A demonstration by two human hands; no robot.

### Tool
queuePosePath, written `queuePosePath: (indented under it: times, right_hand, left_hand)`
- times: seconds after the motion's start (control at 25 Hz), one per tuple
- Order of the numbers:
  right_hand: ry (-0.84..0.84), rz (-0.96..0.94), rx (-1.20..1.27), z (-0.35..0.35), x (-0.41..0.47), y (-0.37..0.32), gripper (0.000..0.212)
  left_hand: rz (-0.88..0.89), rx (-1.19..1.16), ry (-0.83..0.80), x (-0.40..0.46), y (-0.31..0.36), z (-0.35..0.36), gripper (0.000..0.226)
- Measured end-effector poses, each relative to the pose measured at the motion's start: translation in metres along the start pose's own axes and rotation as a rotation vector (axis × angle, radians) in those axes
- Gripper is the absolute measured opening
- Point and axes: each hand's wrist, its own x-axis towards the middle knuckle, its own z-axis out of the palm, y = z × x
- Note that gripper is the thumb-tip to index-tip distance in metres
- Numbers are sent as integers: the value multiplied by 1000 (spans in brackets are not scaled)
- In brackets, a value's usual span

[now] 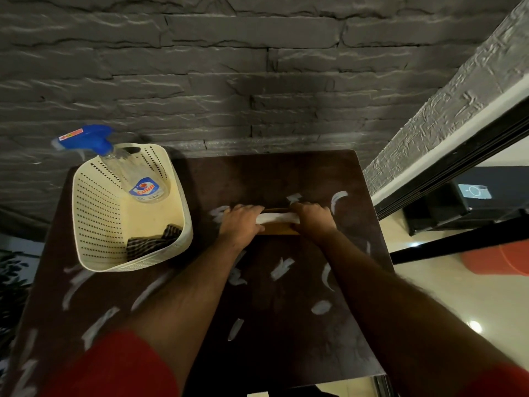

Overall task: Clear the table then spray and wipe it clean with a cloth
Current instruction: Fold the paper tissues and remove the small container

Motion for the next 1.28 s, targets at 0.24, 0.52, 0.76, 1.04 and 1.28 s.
queuePosePath:
  times: [0.24, 0.52, 0.76, 1.04, 1.28]
  right_hand:
    - [97, -2, 3, -11, -19, -18, 51]
    - [150, -82, 40, -21, -55, -42, 48]
    - [147, -275, -18, -38, -85, -67, 49]
    - [132, -594, -62, -35, -125, -134, 49]
    - [90, -849, -147, 17, -193, -248, 49]
  left_hand:
    - [28, 31, 92, -20, -10, -21, 54]
    - [-40, 117, 217, -77, -11, -40, 52]
    - [-220, 72, 339, -144, 2, -51, 56]
    - [-481, 12, 422, -255, -10, -54, 49]
    - [-746, -4, 494, -407, -43, -31, 47]
